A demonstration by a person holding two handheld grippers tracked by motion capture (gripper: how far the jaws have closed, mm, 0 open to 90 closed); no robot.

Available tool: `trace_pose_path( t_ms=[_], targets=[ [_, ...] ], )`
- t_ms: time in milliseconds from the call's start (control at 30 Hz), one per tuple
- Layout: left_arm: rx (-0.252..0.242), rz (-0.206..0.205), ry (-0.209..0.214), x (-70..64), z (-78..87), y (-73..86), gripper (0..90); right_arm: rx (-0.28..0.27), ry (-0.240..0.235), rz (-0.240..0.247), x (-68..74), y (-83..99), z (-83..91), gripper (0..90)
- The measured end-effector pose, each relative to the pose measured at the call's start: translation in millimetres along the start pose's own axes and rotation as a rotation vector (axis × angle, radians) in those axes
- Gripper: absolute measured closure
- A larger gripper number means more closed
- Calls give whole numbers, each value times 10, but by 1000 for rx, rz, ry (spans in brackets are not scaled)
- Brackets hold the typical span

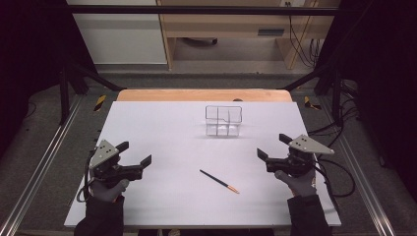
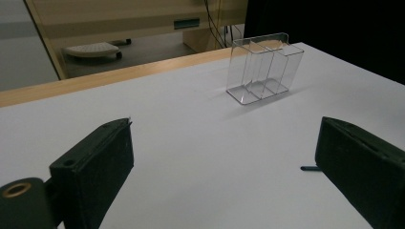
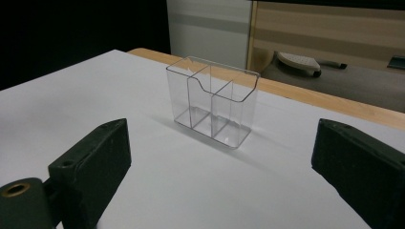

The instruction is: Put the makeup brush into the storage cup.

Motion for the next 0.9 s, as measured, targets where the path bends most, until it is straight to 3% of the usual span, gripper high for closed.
trace_pose_path(
  t_ms=[567, 900],
  targets=[
    [27, -3, -6, 7, -29, 85, 50, 21, 27, -10, -39, 14, 16, 73],
    [33, -4, -4, -2, -36, 102, 51, 74, 11, 17, 105, 31, -62, 90]
  ],
)
Point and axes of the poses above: each handheld gripper's, and its own axes: z roughly backward along the jaws, y roughly out of its underside, x roughly to its left, the point moved 8 cm from there along -z, roughly forward along the jaws, and after that the axes turned 8 degrees about -z, right-handed, at the moved point
